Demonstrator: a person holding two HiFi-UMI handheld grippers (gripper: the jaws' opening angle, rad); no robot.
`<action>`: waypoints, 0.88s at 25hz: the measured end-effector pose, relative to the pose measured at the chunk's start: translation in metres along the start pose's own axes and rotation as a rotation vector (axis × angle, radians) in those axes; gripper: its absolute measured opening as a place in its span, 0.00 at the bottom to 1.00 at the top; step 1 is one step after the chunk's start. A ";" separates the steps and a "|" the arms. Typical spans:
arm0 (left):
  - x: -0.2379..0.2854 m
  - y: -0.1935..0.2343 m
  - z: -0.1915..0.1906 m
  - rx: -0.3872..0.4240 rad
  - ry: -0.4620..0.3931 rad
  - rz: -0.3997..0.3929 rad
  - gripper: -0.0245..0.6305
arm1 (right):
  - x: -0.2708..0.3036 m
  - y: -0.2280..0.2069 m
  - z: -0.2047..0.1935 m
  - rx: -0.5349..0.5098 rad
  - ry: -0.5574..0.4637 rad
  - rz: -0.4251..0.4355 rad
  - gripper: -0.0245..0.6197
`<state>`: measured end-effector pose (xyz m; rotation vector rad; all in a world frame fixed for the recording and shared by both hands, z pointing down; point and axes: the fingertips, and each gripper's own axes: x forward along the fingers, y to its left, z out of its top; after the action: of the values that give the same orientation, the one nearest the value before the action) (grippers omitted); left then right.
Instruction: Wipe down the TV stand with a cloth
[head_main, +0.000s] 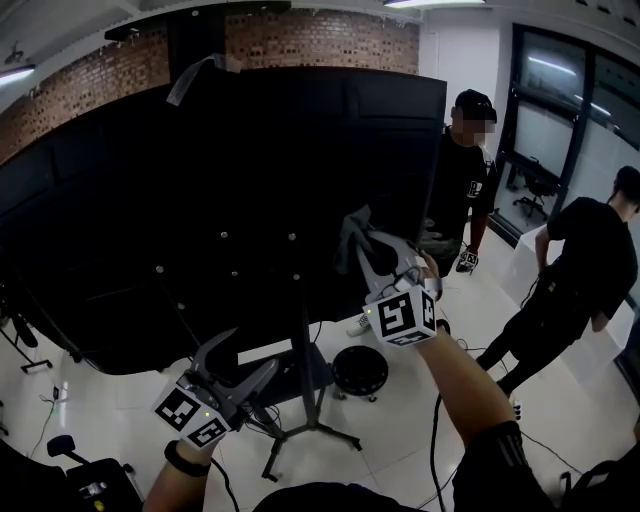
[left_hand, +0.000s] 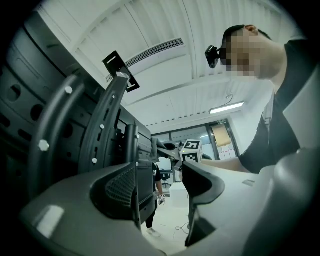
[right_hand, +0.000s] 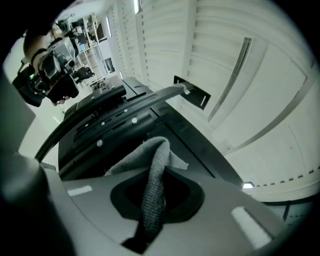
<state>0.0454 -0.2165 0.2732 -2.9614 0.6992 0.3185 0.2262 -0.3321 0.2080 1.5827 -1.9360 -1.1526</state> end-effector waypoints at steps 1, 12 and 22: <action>-0.009 0.003 0.004 0.006 -0.003 0.001 0.52 | -0.002 0.003 0.016 -0.005 -0.016 -0.003 0.06; -0.152 0.075 0.051 0.030 -0.057 0.087 0.51 | 0.025 0.099 0.226 -0.043 -0.204 0.066 0.06; -0.255 0.119 0.072 0.058 -0.055 0.142 0.51 | 0.091 0.216 0.353 -0.151 -0.275 0.169 0.06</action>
<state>-0.2447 -0.2031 0.2557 -2.8426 0.8984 0.3816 -0.1920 -0.2881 0.1520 1.2102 -2.0481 -1.4668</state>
